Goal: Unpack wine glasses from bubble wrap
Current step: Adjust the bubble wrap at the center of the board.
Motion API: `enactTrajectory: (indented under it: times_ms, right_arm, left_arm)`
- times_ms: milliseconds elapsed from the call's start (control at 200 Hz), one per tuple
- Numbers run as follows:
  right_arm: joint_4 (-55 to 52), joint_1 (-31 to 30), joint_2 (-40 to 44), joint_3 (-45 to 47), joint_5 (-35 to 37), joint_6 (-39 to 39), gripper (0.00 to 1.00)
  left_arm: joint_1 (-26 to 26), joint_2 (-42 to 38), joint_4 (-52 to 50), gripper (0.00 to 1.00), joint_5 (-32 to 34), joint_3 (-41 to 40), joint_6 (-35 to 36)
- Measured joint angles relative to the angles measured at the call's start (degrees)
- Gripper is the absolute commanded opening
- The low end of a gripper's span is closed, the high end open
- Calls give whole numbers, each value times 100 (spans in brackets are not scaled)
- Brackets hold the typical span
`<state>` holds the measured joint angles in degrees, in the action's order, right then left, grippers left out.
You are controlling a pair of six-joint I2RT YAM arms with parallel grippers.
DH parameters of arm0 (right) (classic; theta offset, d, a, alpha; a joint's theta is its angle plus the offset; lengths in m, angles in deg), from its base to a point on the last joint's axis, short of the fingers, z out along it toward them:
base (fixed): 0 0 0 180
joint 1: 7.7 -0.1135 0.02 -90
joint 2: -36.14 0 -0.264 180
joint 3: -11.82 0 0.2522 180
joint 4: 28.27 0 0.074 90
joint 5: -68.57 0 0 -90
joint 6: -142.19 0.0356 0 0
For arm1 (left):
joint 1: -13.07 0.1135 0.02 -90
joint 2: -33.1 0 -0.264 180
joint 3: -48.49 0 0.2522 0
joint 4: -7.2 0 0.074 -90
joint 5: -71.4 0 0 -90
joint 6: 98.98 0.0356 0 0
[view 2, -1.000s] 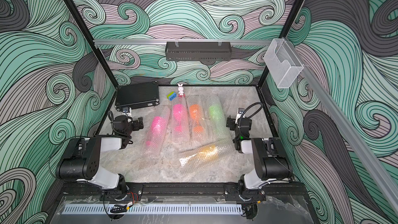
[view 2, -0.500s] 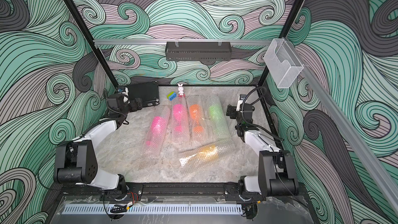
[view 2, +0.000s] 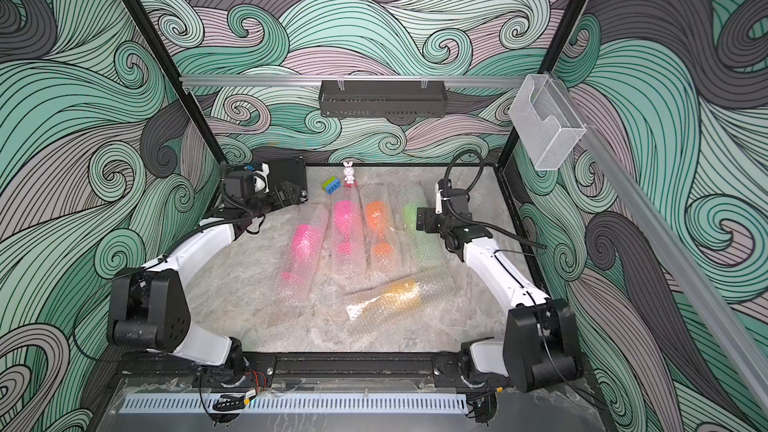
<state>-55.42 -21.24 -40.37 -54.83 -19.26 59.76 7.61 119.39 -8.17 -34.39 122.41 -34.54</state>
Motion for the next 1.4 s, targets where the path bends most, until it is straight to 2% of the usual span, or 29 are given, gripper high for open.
enactTrajectory:
  times_ms: [290, 495, 686, 806, 1051, 1236, 1401]
  right_arm:
    - [-1126, -529, -125, -179, 481, 2, 84]
    - [-1408, -699, -643, -570, 658, -2, 77]
    - [-1545, -745, -1169, -855, 734, 0, 64]
    - [-1650, -750, -1351, -894, 817, -4, 62]
    - [-1735, -750, -1493, -929, 896, 11, 39]
    - [-1725, -702, -1499, -944, 804, 61, 29]
    - [-1670, -476, -1484, -944, 389, 258, 20]
  left_arm:
    - [-575, 140, 304, 95, -295, -76, -595]
    - [-885, 494, 505, 95, -476, -72, -841]
    - [-1086, 682, 520, 95, -590, -28, -986]
    - [-1252, 730, 549, 95, -599, 50, -1029]
    - [-1497, 887, 586, 95, -684, 236, -1117]
    - [-1613, 966, 581, 95, -758, 546, -1147]
    - [-1818, 1152, 588, 95, -866, 925, -1202]
